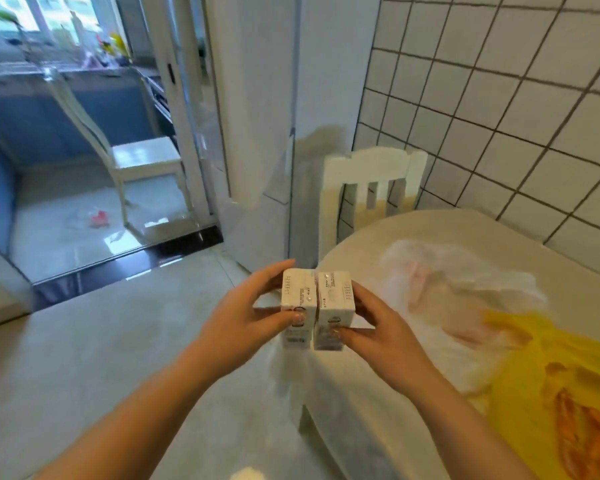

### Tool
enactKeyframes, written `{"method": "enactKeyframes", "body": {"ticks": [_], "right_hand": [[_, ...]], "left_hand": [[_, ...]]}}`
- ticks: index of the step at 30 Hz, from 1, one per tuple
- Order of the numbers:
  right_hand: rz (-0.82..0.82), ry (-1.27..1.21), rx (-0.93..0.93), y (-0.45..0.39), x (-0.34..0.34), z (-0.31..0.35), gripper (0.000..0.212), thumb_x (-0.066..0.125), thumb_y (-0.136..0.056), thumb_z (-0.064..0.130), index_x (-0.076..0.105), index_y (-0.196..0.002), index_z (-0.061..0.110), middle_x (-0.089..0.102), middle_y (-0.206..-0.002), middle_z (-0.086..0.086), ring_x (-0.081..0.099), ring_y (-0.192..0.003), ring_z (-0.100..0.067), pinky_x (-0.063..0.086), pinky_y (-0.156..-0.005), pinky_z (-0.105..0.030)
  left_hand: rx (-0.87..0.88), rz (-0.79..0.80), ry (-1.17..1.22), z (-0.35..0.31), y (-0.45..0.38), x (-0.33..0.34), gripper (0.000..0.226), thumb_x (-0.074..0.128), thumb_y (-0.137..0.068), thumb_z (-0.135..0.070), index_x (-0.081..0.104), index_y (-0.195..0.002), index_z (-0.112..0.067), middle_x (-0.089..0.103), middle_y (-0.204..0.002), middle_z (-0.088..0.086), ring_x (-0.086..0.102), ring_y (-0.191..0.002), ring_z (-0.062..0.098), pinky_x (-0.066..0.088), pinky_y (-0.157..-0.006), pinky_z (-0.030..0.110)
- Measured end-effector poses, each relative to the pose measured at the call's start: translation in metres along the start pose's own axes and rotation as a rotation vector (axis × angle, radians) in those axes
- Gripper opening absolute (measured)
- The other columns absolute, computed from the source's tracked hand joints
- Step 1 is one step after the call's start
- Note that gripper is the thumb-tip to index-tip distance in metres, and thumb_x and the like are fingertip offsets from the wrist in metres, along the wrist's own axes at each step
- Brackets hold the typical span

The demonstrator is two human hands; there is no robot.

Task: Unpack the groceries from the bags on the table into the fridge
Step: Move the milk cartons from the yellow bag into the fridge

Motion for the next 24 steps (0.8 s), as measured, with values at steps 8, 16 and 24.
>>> {"method": "enactKeyframes", "body": {"ticks": [8,16,24], "right_hand": [[0.190,0.049,-0.129,-0.075,0.193,0.085,0.063,0.065,-0.084,0.010,0.037,-0.117,0.056,0.052,-0.121,0.029,0.048,-0.112,0.012,0.048,-0.087,-0.012],[0.328,0.088,-0.193,-0.169,0.300,0.127,0.058,0.064,-0.085,0.016,0.036,-0.117,0.055,0.049,-0.116,0.034,0.047,-0.103,0.020,0.045,-0.085,-0.008],[0.269,-0.062,-0.230,-0.337,0.344,0.141,0.058,0.064,-0.085,0.009,0.041,-0.118,0.051,0.051,-0.110,0.033,0.048,-0.095,0.026,0.044,-0.068,-0.001]], "left_hand": [[-0.029,-0.245,-0.044,0.050,0.051,-0.207,0.056,0.067,-0.083,-0.018,0.037,-0.114,-0.054,0.047,-0.109,-0.036,0.045,-0.101,-0.021,0.045,-0.072,0.004],[-0.096,-0.418,0.106,0.112,0.038,-0.324,0.055,0.069,-0.080,-0.015,0.044,-0.114,-0.050,0.055,-0.109,-0.032,0.051,-0.098,-0.022,0.047,-0.078,0.006],[-0.050,-0.563,0.132,0.157,-0.081,-0.429,0.043,0.068,-0.081,-0.013,0.052,-0.105,-0.046,0.060,-0.104,-0.029,0.056,-0.100,-0.015,0.047,-0.072,0.006]]}}
Point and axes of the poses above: each hand's wrist, its own y-axis away from the middle knuckle, its own x-axis out of the palm, z = x × y, the point moved 10 cm from there along -y, towards the middle knuckle
